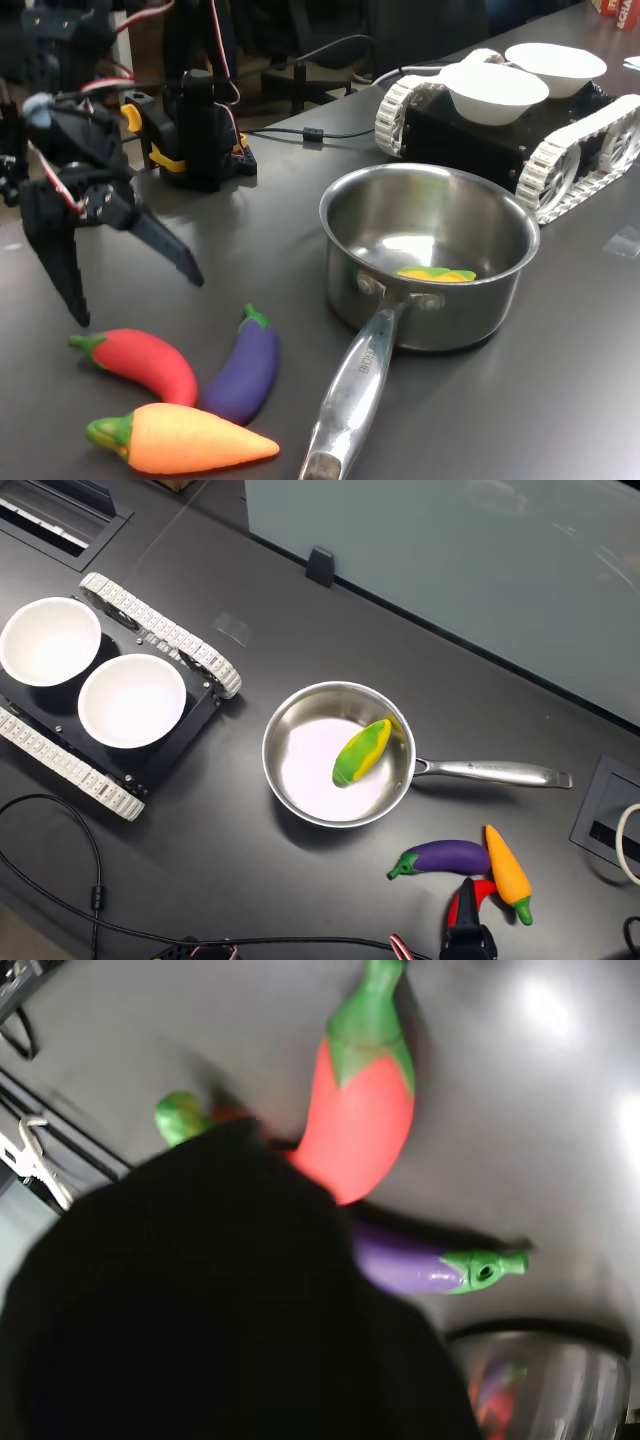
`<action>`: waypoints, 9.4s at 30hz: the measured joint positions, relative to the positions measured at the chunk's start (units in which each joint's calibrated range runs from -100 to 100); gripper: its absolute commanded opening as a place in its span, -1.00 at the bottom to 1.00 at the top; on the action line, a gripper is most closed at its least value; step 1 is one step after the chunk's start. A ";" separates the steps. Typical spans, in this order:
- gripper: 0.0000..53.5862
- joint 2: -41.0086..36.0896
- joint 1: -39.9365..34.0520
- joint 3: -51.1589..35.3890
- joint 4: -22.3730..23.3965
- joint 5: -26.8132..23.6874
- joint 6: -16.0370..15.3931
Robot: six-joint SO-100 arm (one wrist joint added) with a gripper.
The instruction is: Pick up the chilli and place them in the pan
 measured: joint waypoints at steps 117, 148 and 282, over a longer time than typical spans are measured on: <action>-1.00 -52.19 -38.06 30.32 -10.62 -53.33 6.80; -1.00 -59.26 -74.59 48.60 -12.41 -54.75 17.26; -0.96 -96.21 -82.84 75.38 18.87 -53.53 12.03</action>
